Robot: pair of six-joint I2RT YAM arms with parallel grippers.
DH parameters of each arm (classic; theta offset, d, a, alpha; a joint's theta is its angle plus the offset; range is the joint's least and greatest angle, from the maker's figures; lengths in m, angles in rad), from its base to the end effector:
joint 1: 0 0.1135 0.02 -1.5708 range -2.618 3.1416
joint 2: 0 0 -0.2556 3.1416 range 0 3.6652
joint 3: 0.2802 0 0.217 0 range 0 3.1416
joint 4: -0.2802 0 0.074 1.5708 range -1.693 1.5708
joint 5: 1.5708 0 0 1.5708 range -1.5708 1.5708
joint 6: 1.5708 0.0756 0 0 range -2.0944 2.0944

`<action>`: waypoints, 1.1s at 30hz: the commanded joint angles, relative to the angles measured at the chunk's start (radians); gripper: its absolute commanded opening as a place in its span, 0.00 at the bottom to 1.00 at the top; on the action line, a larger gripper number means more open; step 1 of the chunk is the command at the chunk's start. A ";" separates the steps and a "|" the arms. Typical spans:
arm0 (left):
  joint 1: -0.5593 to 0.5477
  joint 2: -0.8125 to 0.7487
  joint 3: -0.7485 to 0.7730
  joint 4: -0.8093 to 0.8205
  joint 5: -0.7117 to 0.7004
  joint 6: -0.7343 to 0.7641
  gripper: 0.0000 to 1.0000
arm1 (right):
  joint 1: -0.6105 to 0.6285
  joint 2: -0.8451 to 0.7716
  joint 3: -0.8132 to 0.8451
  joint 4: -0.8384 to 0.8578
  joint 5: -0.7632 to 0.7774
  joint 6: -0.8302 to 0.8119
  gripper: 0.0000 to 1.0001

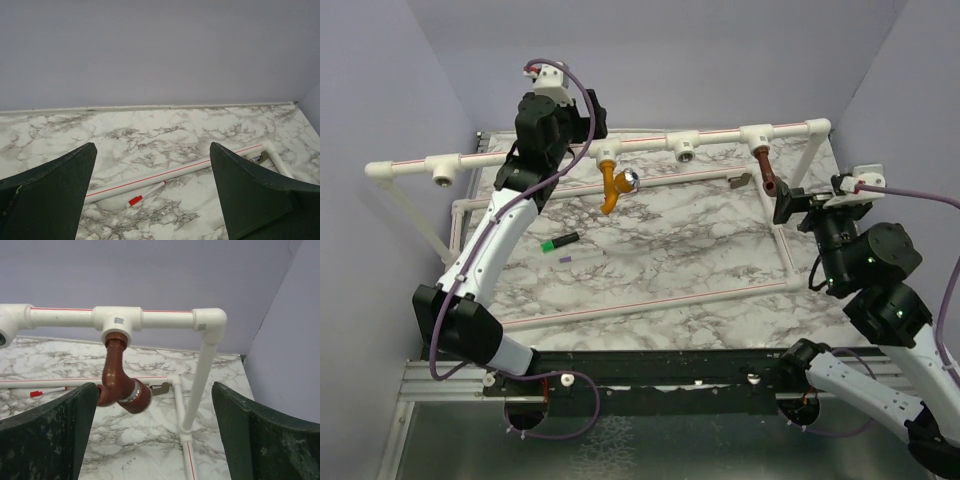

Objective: Install the water faucets

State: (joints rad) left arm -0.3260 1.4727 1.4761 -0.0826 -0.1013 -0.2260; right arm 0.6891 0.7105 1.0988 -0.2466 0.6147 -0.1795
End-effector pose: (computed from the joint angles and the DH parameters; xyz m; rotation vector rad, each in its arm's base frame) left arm 0.3359 -0.1055 0.4168 0.0053 1.6604 -0.3366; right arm 0.1288 0.0496 0.4339 -0.1214 1.4501 -0.0227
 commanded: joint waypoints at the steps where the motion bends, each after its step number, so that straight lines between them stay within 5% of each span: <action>1: -0.035 0.093 0.011 -0.229 0.171 -0.051 0.99 | 0.001 -0.069 0.000 -0.171 0.027 0.052 1.00; 14: -0.035 0.032 0.309 -0.285 0.343 -0.079 0.99 | 0.001 -0.186 -0.204 -0.260 0.089 0.176 1.00; 23: -0.035 -0.113 0.307 -0.296 0.434 -0.021 0.99 | 0.001 -0.227 -0.524 0.040 0.085 0.078 0.95; 33: -0.034 -0.282 0.134 -0.298 0.493 -0.011 0.99 | 0.000 -0.064 -0.721 0.447 0.137 0.010 0.93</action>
State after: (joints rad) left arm -0.3603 1.2304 1.6836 -0.3489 0.3386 -0.2531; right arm 0.6891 0.5980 0.4419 -0.0380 0.6991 -0.1448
